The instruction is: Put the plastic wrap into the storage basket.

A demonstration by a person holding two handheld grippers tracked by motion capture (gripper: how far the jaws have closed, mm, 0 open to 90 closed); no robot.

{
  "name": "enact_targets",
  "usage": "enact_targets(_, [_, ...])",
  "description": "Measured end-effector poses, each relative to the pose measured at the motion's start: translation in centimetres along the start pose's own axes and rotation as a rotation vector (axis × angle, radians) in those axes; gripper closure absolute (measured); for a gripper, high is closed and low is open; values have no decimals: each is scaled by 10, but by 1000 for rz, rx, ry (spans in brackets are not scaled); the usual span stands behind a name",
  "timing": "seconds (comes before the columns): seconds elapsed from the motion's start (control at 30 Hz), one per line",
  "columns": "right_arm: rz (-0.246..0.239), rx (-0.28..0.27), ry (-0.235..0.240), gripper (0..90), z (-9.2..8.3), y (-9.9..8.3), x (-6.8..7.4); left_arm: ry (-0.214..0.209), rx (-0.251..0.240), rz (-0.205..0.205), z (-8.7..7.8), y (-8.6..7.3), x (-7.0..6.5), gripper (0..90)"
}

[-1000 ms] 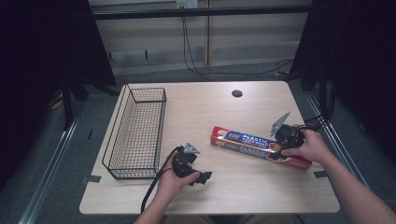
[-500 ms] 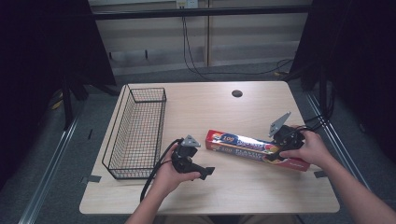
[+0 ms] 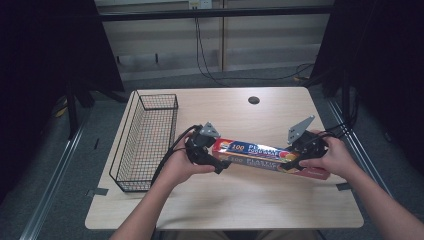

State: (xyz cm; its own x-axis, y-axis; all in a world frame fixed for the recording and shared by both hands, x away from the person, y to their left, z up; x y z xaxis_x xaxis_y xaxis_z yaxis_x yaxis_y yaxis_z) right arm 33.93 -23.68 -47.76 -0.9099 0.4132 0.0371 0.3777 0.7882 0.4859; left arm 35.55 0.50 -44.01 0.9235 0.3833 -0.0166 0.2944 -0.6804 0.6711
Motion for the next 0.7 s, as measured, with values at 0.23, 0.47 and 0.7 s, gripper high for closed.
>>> enact_targets(0.23, [-54,-33,4,439,-7,14,9,-14,53,76,4,18,0,53])
enact_targets(0.47, [-100,-54,21,439,-11,27,17,-67,94,121,15,26,-3,67])
enact_targets(0.7, [-159,-66,27,439,-7,34,22,-127,159,232,36,28,-17,96])
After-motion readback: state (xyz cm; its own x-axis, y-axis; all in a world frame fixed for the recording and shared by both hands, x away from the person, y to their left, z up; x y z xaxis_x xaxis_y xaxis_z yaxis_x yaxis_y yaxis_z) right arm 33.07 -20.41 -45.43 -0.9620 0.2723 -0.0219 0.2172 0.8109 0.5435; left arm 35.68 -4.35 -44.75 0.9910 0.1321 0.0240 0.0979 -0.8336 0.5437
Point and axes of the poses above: each handheld gripper's, and its own axes: z roughly forward along the jaws, y roughly out of its top, x roughly to its left, the point moved 8 cm from there along z, roughly forward along the jaws, and after that the axes turned 2 degrees about z, right-handed, at the moved point
